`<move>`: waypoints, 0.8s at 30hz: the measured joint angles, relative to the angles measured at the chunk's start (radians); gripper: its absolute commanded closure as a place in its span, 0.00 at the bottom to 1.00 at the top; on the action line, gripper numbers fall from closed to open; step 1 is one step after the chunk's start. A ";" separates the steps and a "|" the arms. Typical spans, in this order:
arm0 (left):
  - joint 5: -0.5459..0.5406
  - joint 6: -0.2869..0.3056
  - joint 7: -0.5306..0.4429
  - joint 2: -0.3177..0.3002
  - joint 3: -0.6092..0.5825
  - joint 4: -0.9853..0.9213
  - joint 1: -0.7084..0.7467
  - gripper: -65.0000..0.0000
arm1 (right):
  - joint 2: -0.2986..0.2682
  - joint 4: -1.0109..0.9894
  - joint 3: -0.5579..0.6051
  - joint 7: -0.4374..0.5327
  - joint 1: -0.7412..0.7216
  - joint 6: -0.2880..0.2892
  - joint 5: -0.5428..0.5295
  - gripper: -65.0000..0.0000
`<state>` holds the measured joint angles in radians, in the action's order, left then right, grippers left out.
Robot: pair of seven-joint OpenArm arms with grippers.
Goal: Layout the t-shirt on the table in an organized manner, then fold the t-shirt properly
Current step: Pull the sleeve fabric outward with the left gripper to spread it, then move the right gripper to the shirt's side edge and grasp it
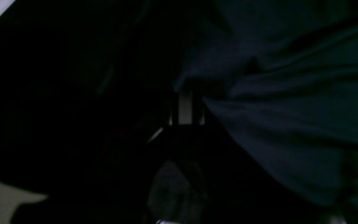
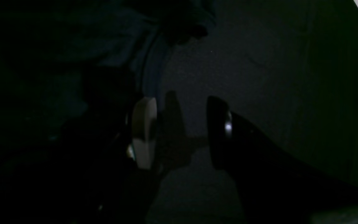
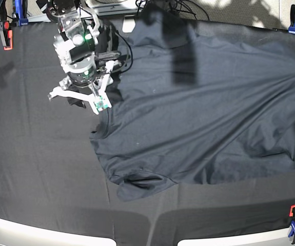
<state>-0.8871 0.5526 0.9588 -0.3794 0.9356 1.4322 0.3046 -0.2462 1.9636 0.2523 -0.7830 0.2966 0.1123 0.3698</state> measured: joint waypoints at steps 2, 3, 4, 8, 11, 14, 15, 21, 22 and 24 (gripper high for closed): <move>0.000 0.016 0.000 0.000 0.000 0.000 0.000 1.00 | 0.000 0.000 0.000 0.000 0.000 0.000 0.000 0.60; 0.000 0.026 0.000 0.000 0.000 0.000 0.000 0.94 | 0.000 0.000 0.000 0.002 0.000 0.000 0.000 0.60; 0.000 0.033 0.000 0.000 0.000 0.000 0.000 0.85 | 0.000 0.000 0.000 0.010 0.000 0.000 0.000 0.60; -0.017 0.035 0.000 0.000 0.000 0.000 0.001 0.62 | -0.014 0.069 0.000 0.017 0.004 -0.001 -0.098 0.60; -0.061 0.035 0.000 0.000 0.000 0.000 0.001 0.62 | -0.016 0.149 -0.016 0.021 0.002 0.000 -0.207 0.60; -0.095 0.036 0.000 0.000 0.000 0.000 0.000 0.62 | -0.005 0.162 -0.092 0.024 -0.001 0.002 -0.336 0.60; -0.097 0.041 0.000 0.000 0.000 0.000 0.000 0.62 | -0.006 0.158 -0.127 0.027 -0.006 0.005 -0.380 0.59; -0.097 0.043 0.006 0.000 0.000 0.000 0.000 0.62 | 0.003 0.153 -0.337 0.106 -0.056 0.003 -0.511 0.55; -0.097 0.043 0.008 0.000 0.000 0.000 0.000 0.62 | 0.013 0.150 -0.352 0.107 -0.063 0.005 -0.528 0.53; -0.097 0.043 0.011 0.002 0.000 0.000 0.000 0.62 | 0.027 0.114 -0.367 0.113 -0.087 0.053 -0.566 0.50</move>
<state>-0.9836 0.5961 0.9699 -0.3771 0.9352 1.4322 0.3050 -0.2195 2.0777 -0.1143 -0.6701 0.2092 0.1654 -0.1963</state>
